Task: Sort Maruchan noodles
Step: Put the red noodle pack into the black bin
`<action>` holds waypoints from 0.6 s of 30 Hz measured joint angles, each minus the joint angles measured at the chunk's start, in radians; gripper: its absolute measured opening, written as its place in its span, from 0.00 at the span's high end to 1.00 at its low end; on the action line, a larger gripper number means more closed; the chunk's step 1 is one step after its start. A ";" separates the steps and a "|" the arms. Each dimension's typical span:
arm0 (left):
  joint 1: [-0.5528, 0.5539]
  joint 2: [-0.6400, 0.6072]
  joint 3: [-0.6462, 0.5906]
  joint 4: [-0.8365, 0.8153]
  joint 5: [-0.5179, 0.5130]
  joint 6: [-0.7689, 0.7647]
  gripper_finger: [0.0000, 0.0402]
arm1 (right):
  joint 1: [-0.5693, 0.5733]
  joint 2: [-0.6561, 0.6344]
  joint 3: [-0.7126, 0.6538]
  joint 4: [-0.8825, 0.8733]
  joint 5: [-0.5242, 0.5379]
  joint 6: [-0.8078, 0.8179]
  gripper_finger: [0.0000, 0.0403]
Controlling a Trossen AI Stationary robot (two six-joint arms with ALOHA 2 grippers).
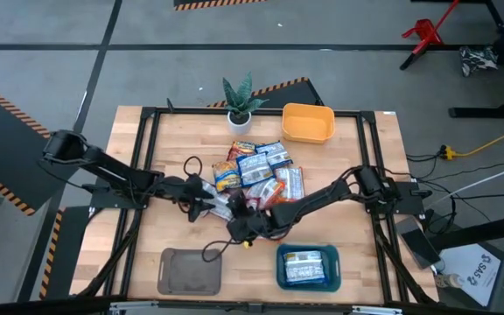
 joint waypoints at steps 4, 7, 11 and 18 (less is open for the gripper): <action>0.000 -0.083 0.000 -0.024 0.000 -0.032 0.51 | 0.032 0.000 0.046 -0.027 0.095 -0.001 0.73; -0.001 -0.165 0.001 -0.048 0.014 -0.067 0.51 | 0.056 0.001 0.102 -0.048 0.122 0.003 0.70; -0.001 -0.296 0.006 -0.041 0.049 -0.098 0.51 | 0.092 0.000 0.180 -0.024 0.139 0.006 0.71; -0.021 -0.533 0.038 -0.046 0.099 -0.147 0.51 | 0.137 0.000 0.265 -0.006 0.128 0.077 0.72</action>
